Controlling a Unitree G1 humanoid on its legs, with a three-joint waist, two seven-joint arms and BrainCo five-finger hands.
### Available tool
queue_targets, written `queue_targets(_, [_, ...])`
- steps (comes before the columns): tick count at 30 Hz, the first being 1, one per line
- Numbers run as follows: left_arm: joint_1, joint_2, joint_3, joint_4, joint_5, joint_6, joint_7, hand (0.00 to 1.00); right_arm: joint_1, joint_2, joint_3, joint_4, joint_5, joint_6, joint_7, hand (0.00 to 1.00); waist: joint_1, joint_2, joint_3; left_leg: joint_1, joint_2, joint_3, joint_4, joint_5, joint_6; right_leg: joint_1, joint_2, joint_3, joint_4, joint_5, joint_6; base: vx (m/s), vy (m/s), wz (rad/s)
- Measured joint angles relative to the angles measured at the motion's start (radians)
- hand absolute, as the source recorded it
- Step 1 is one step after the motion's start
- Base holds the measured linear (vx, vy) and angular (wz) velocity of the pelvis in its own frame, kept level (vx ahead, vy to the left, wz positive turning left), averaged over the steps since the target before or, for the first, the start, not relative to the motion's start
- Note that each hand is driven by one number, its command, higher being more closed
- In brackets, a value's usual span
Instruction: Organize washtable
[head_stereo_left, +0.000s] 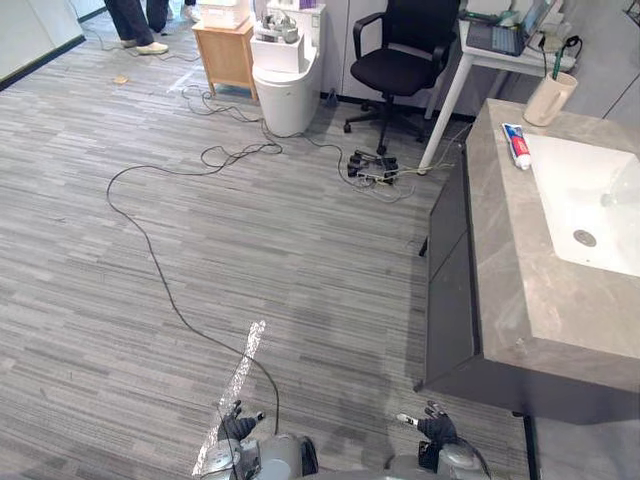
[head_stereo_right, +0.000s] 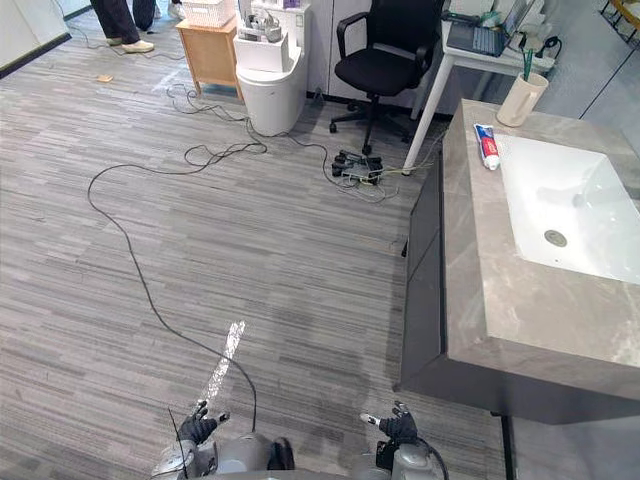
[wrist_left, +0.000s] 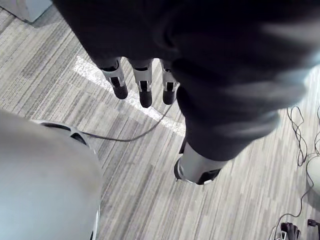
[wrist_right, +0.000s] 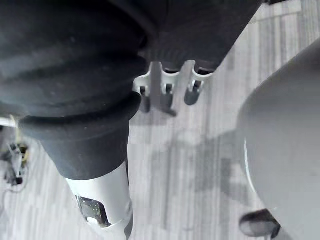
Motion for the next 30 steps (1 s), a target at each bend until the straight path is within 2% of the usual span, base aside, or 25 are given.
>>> queue_targets(1, [0.003,0.003,0.006,0.004,-0.003,0.003,0.001,0.0,0.002,0.001,0.0,-0.017,0.0,-0.002,0.0,0.0,-0.005,0.003,0.005,0.029,0.0,0.004,0.003,-0.017,0.002,-0.063,-0.009,0.002,0.161,0.023,-0.028,0.2,0.133,-0.12])
queue_targets(2, [0.003,0.003,0.012,0.004,-0.007,0.006,0.002,0.0,0.004,0.004,0.0,-0.023,0.0,-0.003,0.0,0.0,-0.004,-0.001,0.009,0.062,0.0,0.006,0.001,-0.032,-0.002,-0.093,-0.009,-0.005,0.255,0.022,-0.03,0.17,0.067,-0.03])
queue_targets(4, [0.005,0.002,0.02,0.004,-0.017,0.006,0.002,0.0,0.004,0.008,0.003,-0.023,-0.001,-0.003,0.0,0.0,-0.005,-0.013,0.007,0.127,0.009,0.021,-0.014,-0.046,-0.007,-0.125,-0.007,-0.06,0.33,0.005,-0.027,0.24,0.052,-0.12])
queue_targets(6, [0.006,-0.002,0.03,0.01,-0.019,0.006,0.001,0.0,-0.001,0.012,0.003,-0.026,-0.003,-0.004,0.0,0.0,-0.004,-0.012,0.007,0.182,0.019,0.047,-0.046,-0.046,-0.005,-0.159,-0.004,-0.168,0.276,-0.013,-0.041,0.29,0.036,-0.32])
queue_targets(7, [0.01,-0.004,0.04,0.022,-0.029,0.005,0.001,0.0,-0.014,0.012,0.003,-0.018,-0.014,-0.005,0.005,0.0,-0.004,-0.009,0.006,0.214,0.024,0.072,-0.073,-0.043,-0.01,-0.179,0.014,-0.236,0.188,-0.014,-0.041,0.36,0.028,-0.49])
queue_targets(8, [0.009,-0.003,0.04,0.029,-0.038,0.006,0.0,0.0,-0.018,0.012,0.003,-0.013,-0.024,-0.003,0.013,0.0,-0.006,-0.008,0.007,0.234,0.023,0.082,-0.093,-0.039,-0.022,-0.194,0.046,-0.287,0.086,-0.003,-0.059,0.38,0.021,-0.47])
queue_targets(10, [0.01,-0.001,0.04,0.034,-0.038,0.006,-0.003,0.0,-0.021,0.013,0.003,-0.009,-0.037,-0.004,0.017,0.0,-0.009,-0.009,0.007,0.261,0.014,0.067,-0.117,-0.041,-0.04,-0.192,0.108,-0.301,-0.047,0.05,-0.121,0.34,-0.01,-0.09])
queue_targets(11, [0.012,0.001,0.042,0.037,-0.036,0.006,-0.007,0.0,-0.013,0.014,0.003,-0.009,-0.039,-0.005,0.017,0.0,-0.01,-0.017,0.003,0.285,-0.002,0.037,-0.125,-0.05,-0.057,-0.166,0.141,-0.298,-0.14,0.13,-0.181,0.48,-0.057,0.23])
queue_targets(12, [0.006,-0.015,0.057,0.048,-0.036,0.007,-0.01,0.0,-0.013,0.009,0.001,-0.006,-0.041,-0.007,0.019,0.0,-0.005,0.0,-0.003,0.312,0.008,-0.004,-0.119,-0.064,-0.079,-0.142,0.156,-0.31,-0.15,0.152,-0.249,0.49,-0.048,0.22])
queue_targets(13, [0.011,-0.021,0.066,0.045,-0.035,0.006,-0.013,0.0,-0.015,0.005,-0.001,-0.004,-0.042,-0.006,0.019,0.0,-0.003,0.015,-0.008,0.314,0.021,-0.02,-0.111,-0.056,-0.092,-0.134,0.164,-0.314,-0.151,0.149,-0.257,0.47,-0.068,0.2])
queue_targets(14, [0.015,-0.039,0.09,0.042,-0.035,0.006,-0.022,0.0,-0.013,0.004,0.0,0.001,-0.043,-0.007,0.018,0.0,-0.011,0.025,-0.01,0.305,0.031,-0.049,-0.062,-0.031,-0.124,-0.101,0.172,-0.317,-0.166,0.111,-0.244,0.43,-0.103,0.15])
queue_targets(15, [0.017,-0.054,0.111,0.04,-0.036,0.005,-0.023,0.0,-0.014,-0.001,0.004,-0.001,-0.044,-0.007,0.018,0.0,-0.015,0.043,-0.009,0.272,0.053,-0.074,0.046,-0.021,-0.128,-0.071,0.192,-0.322,-0.188,0.098,-0.24,0.52,-0.146,0.07])
queue_targets(16, [0.017,-0.058,0.135,0.029,-0.035,0.005,-0.024,0.0,-0.016,-0.002,0.017,-0.003,-0.048,-0.006,0.018,0.0,-0.015,0.06,-0.006,0.163,0.109,-0.108,0.305,0.054,-0.129,-0.015,0.233,-0.312,-0.233,0.088,-0.246,0.41,-0.113,-0.18])
queue_targets(18, [0.019,-0.056,0.142,0.009,-0.036,0.003,-0.024,0.0,-0.014,0.007,0.045,0.004,-0.047,0.0,0.017,0.0,-0.001,0.055,-0.002,0.061,0.177,-0.126,0.523,0.064,-0.126,0.045,0.269,-0.271,-0.268,0.075,-0.258,0.3,-0.054,-0.62])
queue_targets(19, [0.019,-0.054,0.144,0.0,-0.036,0.003,-0.024,0.0,-0.014,0.018,0.05,0.004,-0.046,0.0,0.016,0.0,0.0,0.044,0.005,0.027,0.198,-0.121,0.558,0.063,-0.126,0.07,0.275,-0.247,-0.269,0.064,-0.258,0.29,-0.05,-0.79])
queue_targets(22, [0.017,-0.054,0.143,-0.024,-0.036,-0.003,-0.023,0.0,-0.011,0.033,0.05,0.004,-0.04,0.0,0.013,0.0,0.008,0.023,0.014,-0.047,0.218,-0.126,0.475,0.053,-0.121,0.129,0.278,-0.158,-0.29,0.051,-0.245,0.25,0.009,-0.88])
queue_targets(24, [0.014,-0.059,0.136,-0.028,-0.036,-0.003,-0.023,0.0,-0.003,0.033,0.037,0.003,-0.036,-0.001,0.008,0.0,0.022,0.017,0.018,-0.057,0.204,-0.15,0.291,0.039,-0.133,0.146,0.272,-0.097,-0.299,0.046,-0.226,0.18,0.142,-0.9])
queue_targets(25, [0.01,-0.061,0.134,-0.028,-0.036,-0.002,-0.023,0.0,-0.009,0.033,0.033,0.002,-0.036,-0.001,0.006,0.0,0.022,0.021,0.018,-0.083,0.17,-0.223,0.154,0.042,-0.137,0.158,0.265,-0.057,-0.301,0.038,-0.206,0.18,0.205,-0.68])
queue_targets(27, [0.01,-0.064,0.128,-0.028,-0.036,-0.004,-0.023,0.0,-0.006,0.033,0.032,0.004,-0.036,-0.001,0.004,0.0,0.024,0.021,0.017,-0.084,0.127,-0.335,0.016,0.053,-0.144,0.158,0.253,-0.009,-0.293,0.025,-0.174,0.2,0.287,-0.72])
queue_targets(28, [0.01,-0.065,0.126,-0.027,-0.037,-0.004,-0.023,0.0,-0.001,0.031,0.032,0.004,-0.036,-0.001,0.0,0.0,0.023,0.027,0.014,-0.082,0.12,-0.364,-0.035,0.081,-0.152,0.155,0.252,0.013,-0.283,0.015,-0.156,0.24,0.389,-0.89])
queue_targets(29, [0.009,-0.066,0.126,-0.013,-0.037,-0.005,-0.022,0.0,0.002,0.031,0.032,0.004,-0.036,-0.001,-0.003,0.0,0.024,0.042,0.004,-0.062,0.119,-0.34,-0.04,0.173,-0.135,0.157,0.25,0.055,-0.271,-0.001,-0.128,0.22,0.361,-0.78])
queue_targets(30, [0.009,-0.065,0.126,-0.012,-0.037,-0.006,-0.023,0.0,0.004,0.032,0.031,0.007,-0.036,0.0,-0.002,0.0,0.025,0.036,0.001,-0.059,0.116,-0.324,-0.028,0.178,-0.123,0.158,0.245,0.072,-0.271,-0.006,-0.117,0.22,0.382,-0.85])
